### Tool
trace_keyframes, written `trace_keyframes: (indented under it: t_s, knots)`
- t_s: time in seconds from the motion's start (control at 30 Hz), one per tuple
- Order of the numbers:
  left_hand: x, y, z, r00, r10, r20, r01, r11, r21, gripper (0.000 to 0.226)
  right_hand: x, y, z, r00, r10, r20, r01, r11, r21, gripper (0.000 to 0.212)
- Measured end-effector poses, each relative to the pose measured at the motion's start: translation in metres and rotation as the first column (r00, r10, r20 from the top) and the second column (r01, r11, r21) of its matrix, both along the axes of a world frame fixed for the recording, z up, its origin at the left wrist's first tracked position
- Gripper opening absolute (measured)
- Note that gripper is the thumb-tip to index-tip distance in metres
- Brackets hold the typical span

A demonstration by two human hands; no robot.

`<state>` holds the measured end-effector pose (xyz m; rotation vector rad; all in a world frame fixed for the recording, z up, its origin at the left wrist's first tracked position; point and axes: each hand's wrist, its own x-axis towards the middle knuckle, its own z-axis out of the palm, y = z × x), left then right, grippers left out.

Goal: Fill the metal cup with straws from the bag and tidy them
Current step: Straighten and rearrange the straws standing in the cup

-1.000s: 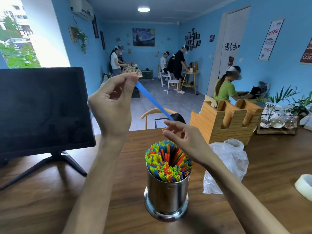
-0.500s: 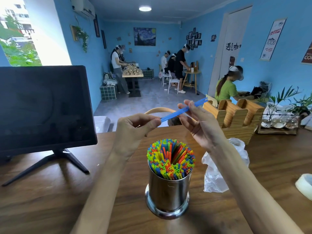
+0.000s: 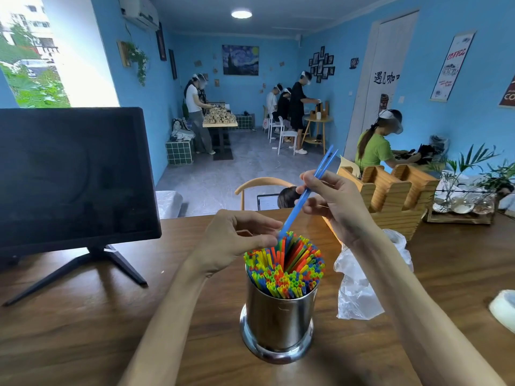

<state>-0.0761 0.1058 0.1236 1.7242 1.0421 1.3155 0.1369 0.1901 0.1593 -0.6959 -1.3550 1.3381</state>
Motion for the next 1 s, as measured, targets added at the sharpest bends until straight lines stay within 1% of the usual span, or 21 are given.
trace_keyframes:
  t_s: [0.07, 0.13, 0.2, 0.27, 0.3, 0.33, 0.4, 0.47, 0.5, 0.53, 0.6, 0.7, 0.8, 0.87, 0.9, 0.93, 1.0]
  knots:
    - [-0.002, 0.001, -0.002, 0.999, 0.042, -0.017, -0.042, 0.999, 0.005, 0.027, 0.002, 0.001, -0.002, 0.996, -0.071, 0.062, 0.066, 0.994, 0.082, 0.016]
    - [-0.004, 0.004, -0.003, 0.991, 0.13, -0.043, -0.128, 0.991, 0.035, 0.022, 0.002, 0.0, -0.004, 0.982, -0.118, 0.146, 0.092, 0.981, 0.172, 0.008]
    - [-0.005, 0.01, -0.005, 0.975, 0.215, -0.062, -0.212, 0.976, 0.058, 0.019, 0.0, -0.003, -0.008, 0.958, -0.131, 0.256, 0.065, 0.966, 0.248, 0.006]
    - [-0.005, 0.017, -0.007, 0.959, 0.272, -0.084, -0.268, 0.961, 0.063, 0.016, -0.002, -0.008, -0.017, 0.903, -0.137, 0.407, 0.005, 0.951, 0.309, 0.013]
    - [-0.006, 0.019, -0.009, 0.953, 0.289, -0.097, -0.284, 0.957, 0.059, 0.016, -0.004, -0.01, -0.023, 0.857, -0.158, 0.491, -0.022, 0.94, 0.342, 0.021]
    - [-0.006, 0.022, -0.011, 0.948, 0.299, -0.109, -0.295, 0.954, 0.052, 0.016, -0.005, -0.013, -0.03, 0.804, -0.194, 0.562, -0.039, 0.926, 0.375, 0.032]
    - [-0.006, 0.026, -0.015, 0.941, 0.317, -0.121, -0.314, 0.949, 0.043, 0.018, -0.009, -0.016, -0.04, 0.731, -0.27, 0.627, -0.039, 0.901, 0.433, 0.068]
    - [-0.006, 0.03, -0.02, 0.934, 0.332, -0.131, -0.329, 0.943, 0.045, 0.02, -0.01, -0.017, -0.046, 0.728, -0.315, 0.609, -0.028, 0.874, 0.485, 0.101]
    - [-0.006, 0.031, -0.022, 0.932, 0.338, -0.134, -0.334, 0.941, 0.048, 0.022, -0.01, -0.016, -0.046, 0.74, -0.322, 0.591, -0.033, 0.86, 0.509, 0.11]
    - [-0.006, 0.032, -0.023, 0.93, 0.342, -0.137, -0.339, 0.94, 0.048, 0.022, -0.009, -0.016, -0.046, 0.747, -0.325, 0.58, -0.041, 0.848, 0.528, 0.113]
    - [-0.006, 0.034, -0.025, 0.927, 0.349, -0.139, -0.346, 0.937, 0.045, 0.021, -0.008, -0.015, -0.045, 0.74, -0.335, 0.583, -0.056, 0.833, 0.55, 0.106]
    - [-0.008, 0.037, -0.025, 0.921, 0.364, -0.14, -0.36, 0.932, 0.049, 0.017, -0.01, -0.017, -0.045, 0.701, -0.379, 0.603, -0.054, 0.816, 0.576, 0.086]
    - [-0.009, 0.04, -0.024, 0.921, 0.369, -0.129, -0.365, 0.93, 0.05, 0.015, -0.01, -0.02, -0.046, 0.658, -0.436, 0.614, -0.031, 0.799, 0.6, 0.052]
    - [-0.01, 0.042, -0.024, 0.918, 0.372, -0.136, -0.369, 0.928, 0.044, 0.012, -0.009, -0.021, -0.046, 0.675, -0.442, 0.591, -0.03, 0.784, 0.62, 0.029]
    - [-0.01, 0.043, -0.024, 0.916, 0.369, -0.158, -0.368, 0.929, 0.033, 0.011, -0.008, -0.02, -0.046, 0.685, -0.434, 0.585, -0.035, 0.783, 0.622, 0.021]
    - [-0.01, 0.043, -0.024, 0.914, 0.358, -0.191, -0.362, 0.932, 0.014, 0.01, -0.007, -0.02, -0.046, 0.684, -0.42, 0.596, -0.049, 0.789, 0.612, 0.018]
    - [-0.01, 0.044, -0.024, 0.908, 0.312, -0.28, -0.334, 0.942, -0.036, 0.009, -0.004, -0.017, -0.048, 0.648, -0.38, 0.66, -0.098, 0.818, 0.567, 0.024]
